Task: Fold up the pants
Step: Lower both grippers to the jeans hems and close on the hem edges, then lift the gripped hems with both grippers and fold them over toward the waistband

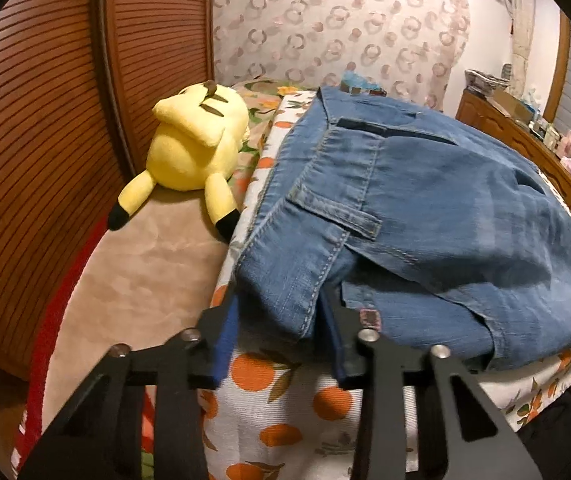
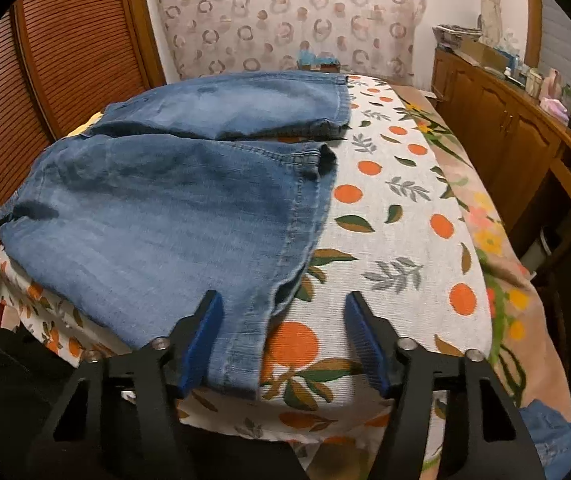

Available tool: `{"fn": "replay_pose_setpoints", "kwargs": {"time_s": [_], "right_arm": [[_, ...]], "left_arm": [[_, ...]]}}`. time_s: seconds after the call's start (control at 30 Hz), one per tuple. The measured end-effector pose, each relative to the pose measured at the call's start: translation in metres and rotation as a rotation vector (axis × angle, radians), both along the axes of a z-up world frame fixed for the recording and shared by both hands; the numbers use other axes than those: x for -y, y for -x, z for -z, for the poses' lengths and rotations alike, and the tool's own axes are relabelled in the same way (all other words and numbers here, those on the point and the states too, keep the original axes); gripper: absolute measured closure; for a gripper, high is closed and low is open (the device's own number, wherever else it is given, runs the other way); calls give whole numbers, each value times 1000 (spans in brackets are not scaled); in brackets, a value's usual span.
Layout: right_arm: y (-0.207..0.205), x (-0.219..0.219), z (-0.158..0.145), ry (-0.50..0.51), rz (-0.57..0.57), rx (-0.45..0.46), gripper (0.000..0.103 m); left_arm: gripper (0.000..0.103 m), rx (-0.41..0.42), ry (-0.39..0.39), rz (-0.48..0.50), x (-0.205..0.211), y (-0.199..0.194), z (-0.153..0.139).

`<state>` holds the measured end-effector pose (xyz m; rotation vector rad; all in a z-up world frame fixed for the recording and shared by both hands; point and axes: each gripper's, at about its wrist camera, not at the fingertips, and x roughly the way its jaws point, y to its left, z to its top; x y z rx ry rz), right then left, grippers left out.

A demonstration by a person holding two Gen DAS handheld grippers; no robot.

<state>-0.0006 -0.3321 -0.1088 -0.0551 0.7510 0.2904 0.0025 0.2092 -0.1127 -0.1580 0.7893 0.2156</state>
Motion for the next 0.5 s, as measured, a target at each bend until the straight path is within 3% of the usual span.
{"fn": "replay_pose_setpoints", "kwargs": {"time_s": [0.13,0.4,0.5], "right_arm": [[1,-7,-2,-4,-24,2,63],[-2,-13,-5,-9,-63,-5,88],[-2,-18,-11,-3,-74,16,89]], "left_arm": [[85,21,0,16,4,0,-6],[87,114,-21,51,14,-1,-38],[87,152,-34,68,20,-4,-52]]}}
